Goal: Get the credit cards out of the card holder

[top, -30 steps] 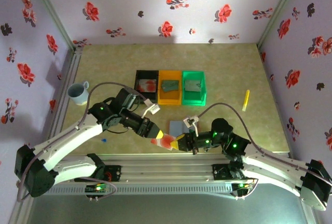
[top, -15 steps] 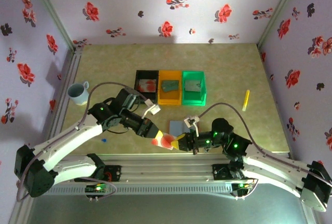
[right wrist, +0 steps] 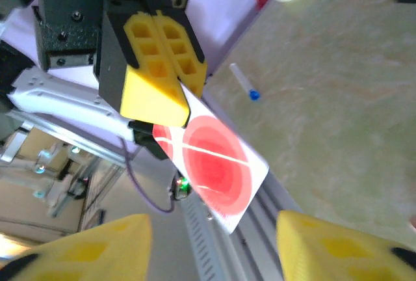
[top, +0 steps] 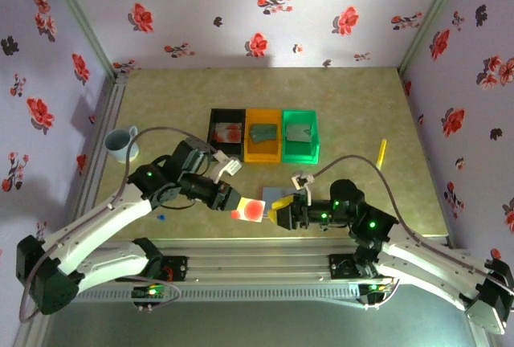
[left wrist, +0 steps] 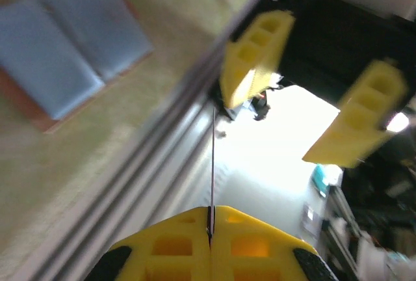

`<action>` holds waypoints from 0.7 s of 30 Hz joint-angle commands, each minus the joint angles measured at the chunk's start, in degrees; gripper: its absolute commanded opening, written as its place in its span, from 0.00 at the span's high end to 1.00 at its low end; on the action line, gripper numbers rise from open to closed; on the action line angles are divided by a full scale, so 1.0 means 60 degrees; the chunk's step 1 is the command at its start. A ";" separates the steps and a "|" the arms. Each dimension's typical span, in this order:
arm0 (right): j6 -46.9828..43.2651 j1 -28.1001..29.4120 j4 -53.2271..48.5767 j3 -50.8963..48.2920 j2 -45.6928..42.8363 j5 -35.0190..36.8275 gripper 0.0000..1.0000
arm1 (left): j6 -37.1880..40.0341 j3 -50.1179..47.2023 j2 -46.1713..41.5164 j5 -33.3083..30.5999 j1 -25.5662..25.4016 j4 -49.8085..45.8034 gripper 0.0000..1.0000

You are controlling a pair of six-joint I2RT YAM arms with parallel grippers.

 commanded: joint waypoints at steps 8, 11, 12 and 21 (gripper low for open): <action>-0.1215 -0.0075 -0.3295 0.1905 -0.0285 0.2600 0.18 | 0.0243 0.0454 -0.0304 -0.5027 0.0166 -0.0921 1.00; -0.1391 -0.0076 -0.3775 0.2308 -0.0366 0.3067 0.02 | 0.0293 0.0515 -0.0301 -0.5673 0.0174 -0.0839 1.00; -0.1458 -0.0075 -0.3988 0.2463 -0.0412 0.3328 0.01 | 0.0238 0.0551 -0.0302 -0.5887 0.0182 -0.0807 1.00; -0.2008 -0.0076 -0.5743 0.3612 -0.0636 0.5543 0.01 | 0.1080 -0.0329 -0.1551 -0.6580 0.0189 0.1300 1.00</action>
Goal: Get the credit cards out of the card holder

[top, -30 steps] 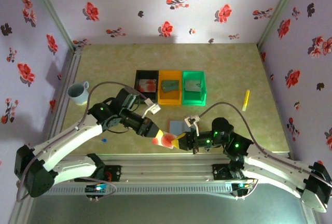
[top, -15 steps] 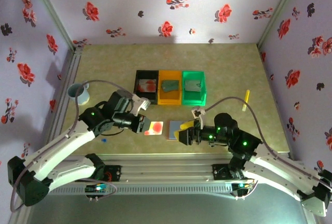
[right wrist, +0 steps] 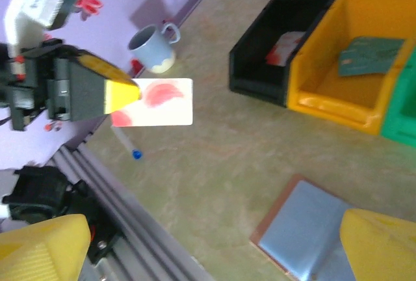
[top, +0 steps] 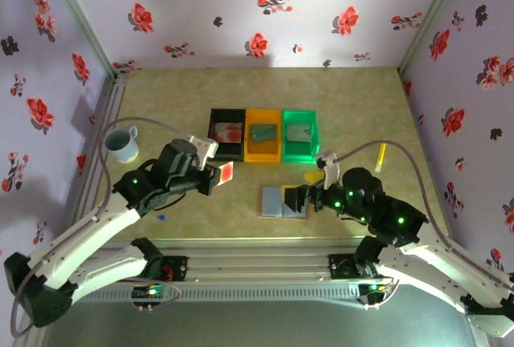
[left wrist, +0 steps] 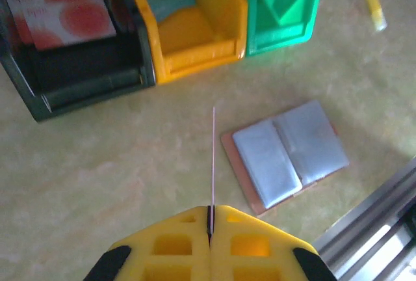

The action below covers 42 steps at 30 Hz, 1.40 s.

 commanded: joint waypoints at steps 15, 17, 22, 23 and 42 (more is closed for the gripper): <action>-0.1313 -0.0024 -0.3822 0.1347 -0.0433 0.5516 0.01 | 0.1500 0.2441 0.1584 -0.0541 0.0994 -0.0222 1.00; -0.1371 -0.0027 -0.3800 0.1215 -0.0561 0.5793 0.01 | 0.1604 0.2577 0.1848 -0.0571 0.1159 -0.0156 1.00; -0.1422 -0.0035 -0.3814 0.0993 -0.0969 0.6084 0.01 | 0.1685 0.3008 0.2747 0.0145 0.1627 -0.0114 1.00; -0.1454 -0.0034 -0.3820 0.1024 -0.1018 0.6079 0.01 | 0.1676 0.3083 0.2928 0.0317 0.1703 -0.0094 1.00; -0.1749 -0.0036 -0.3336 0.0293 -0.2228 0.6003 0.01 | 0.1182 0.4238 0.6291 0.2819 0.3440 0.0457 1.00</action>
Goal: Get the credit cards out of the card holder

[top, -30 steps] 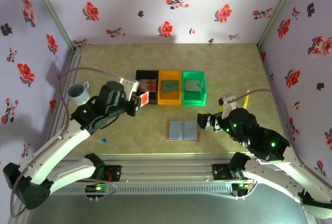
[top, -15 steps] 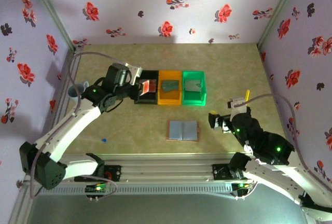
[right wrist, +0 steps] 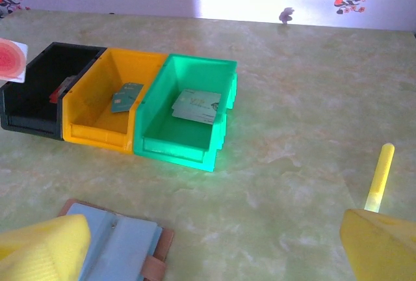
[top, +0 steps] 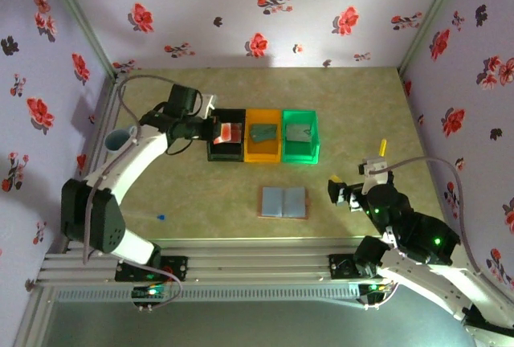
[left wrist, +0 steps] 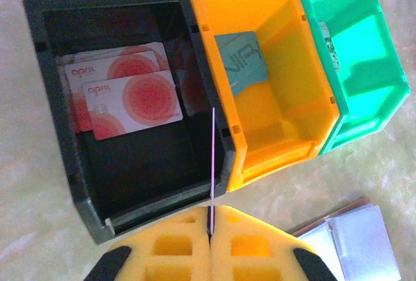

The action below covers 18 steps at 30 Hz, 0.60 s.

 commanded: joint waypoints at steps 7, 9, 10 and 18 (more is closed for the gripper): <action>-0.0194 -0.0035 0.0339 -0.0176 -0.0161 0.0150 0.01 | 0.0213 0.1032 0.1546 0.0457 0.0238 -0.0195 1.00; -0.0198 -0.0034 0.0350 -0.0189 -0.0164 0.0168 0.01 | 0.0240 0.1216 0.1843 0.0474 0.0291 -0.0312 1.00; -0.0215 -0.0036 0.0356 -0.0196 -0.0164 0.0167 0.01 | 0.0268 0.1307 0.1992 0.0470 0.0298 -0.0369 1.00; -0.0210 -0.0030 0.0371 -0.0222 -0.0165 0.0130 0.01 | 0.0329 0.1912 0.2933 0.0455 0.0306 -0.0713 1.00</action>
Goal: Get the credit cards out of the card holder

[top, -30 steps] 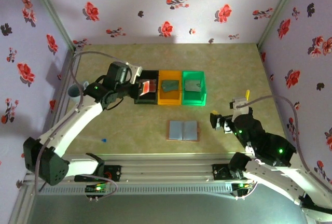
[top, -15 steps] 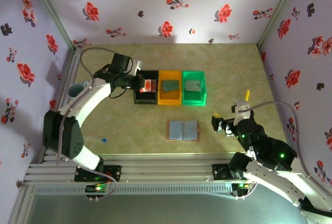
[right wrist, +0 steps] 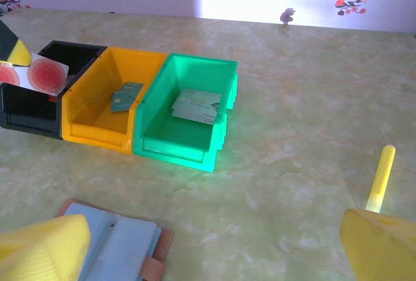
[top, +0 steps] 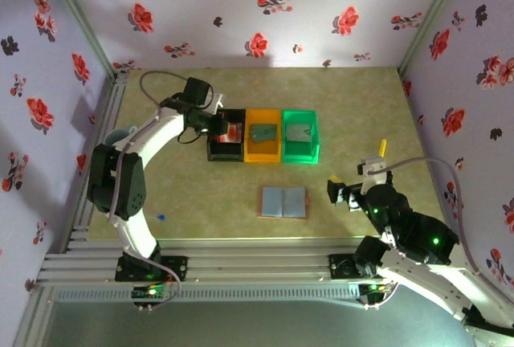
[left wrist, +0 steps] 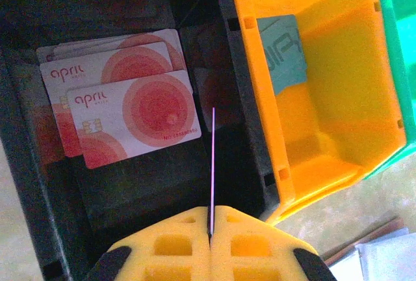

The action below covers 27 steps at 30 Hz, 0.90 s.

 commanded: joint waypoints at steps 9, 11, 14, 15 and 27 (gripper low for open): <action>-0.0108 -0.0036 0.0275 -0.0135 -0.0192 0.0115 0.01 | 0.0422 0.0921 0.1068 0.0181 0.0114 -0.0746 1.00; -0.0110 -0.0022 0.0273 -0.0134 -0.0195 0.0112 0.01 | 0.0428 0.0960 0.1167 0.0183 0.0114 -0.0748 1.00; -0.0114 -0.0024 0.0287 -0.0143 -0.0197 0.0113 0.01 | 0.0443 0.1011 0.1314 0.0196 0.0119 -0.0734 1.00; -0.0110 -0.0034 0.0287 -0.0143 -0.0194 0.0117 0.01 | 0.0436 0.1036 0.1356 0.0201 0.0122 -0.0737 1.00; -0.0131 -0.0034 0.0305 -0.0176 -0.0166 0.0095 0.01 | 0.0370 0.1438 0.1945 0.0501 0.0145 -0.0800 1.00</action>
